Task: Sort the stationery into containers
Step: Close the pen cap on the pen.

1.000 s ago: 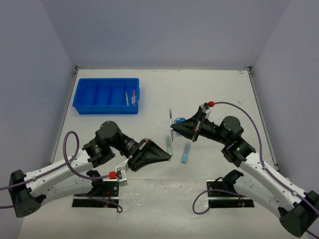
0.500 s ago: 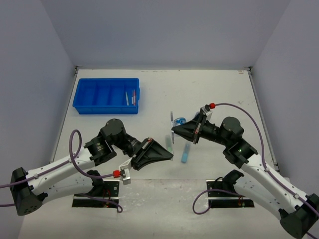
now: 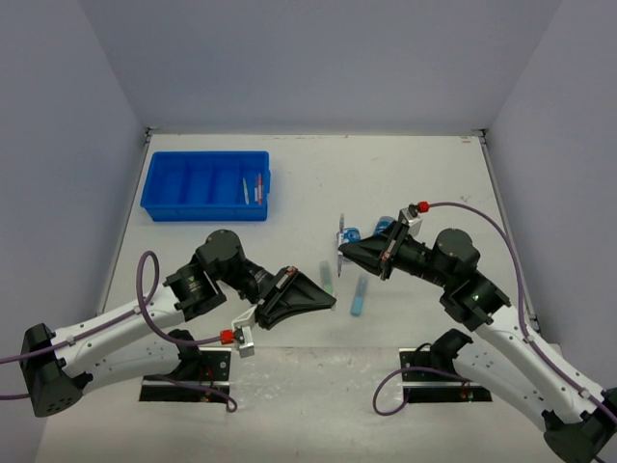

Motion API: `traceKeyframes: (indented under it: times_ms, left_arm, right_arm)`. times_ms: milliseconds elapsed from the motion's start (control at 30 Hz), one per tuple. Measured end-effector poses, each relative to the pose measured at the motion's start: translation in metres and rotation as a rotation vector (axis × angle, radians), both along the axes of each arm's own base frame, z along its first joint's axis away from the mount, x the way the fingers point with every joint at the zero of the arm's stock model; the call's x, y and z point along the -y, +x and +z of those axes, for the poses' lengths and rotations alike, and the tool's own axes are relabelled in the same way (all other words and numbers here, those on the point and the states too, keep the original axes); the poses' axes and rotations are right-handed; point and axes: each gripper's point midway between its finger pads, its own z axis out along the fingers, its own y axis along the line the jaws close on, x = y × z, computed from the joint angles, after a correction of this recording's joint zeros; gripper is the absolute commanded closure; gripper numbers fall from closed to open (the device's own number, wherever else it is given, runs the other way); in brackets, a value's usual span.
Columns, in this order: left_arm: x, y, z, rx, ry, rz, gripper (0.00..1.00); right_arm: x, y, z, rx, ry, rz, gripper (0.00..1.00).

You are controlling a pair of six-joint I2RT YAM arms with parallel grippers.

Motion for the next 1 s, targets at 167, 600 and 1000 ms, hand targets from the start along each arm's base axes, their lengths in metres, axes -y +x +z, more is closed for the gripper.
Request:
traceKeyframes:
  times_ms: [167,600,1000]
  left_arm:
    - [0.002,0.002,-0.004,-0.006,0.010,0.000,1.00]
    - [0.003,0.002,-0.005,-0.007,0.014,0.000,1.00]
    - [0.003,0.005,-0.004,0.002,0.013,0.007,1.00]
  right_arm:
    - [-0.001,-0.002,0.009,0.012,0.005,-0.005,1.00]
    - [-0.007,-0.008,0.004,0.001,-0.020,0.008,1.00]
    - [-0.010,-0.013,-0.001,-0.003,-0.038,0.009,1.00]
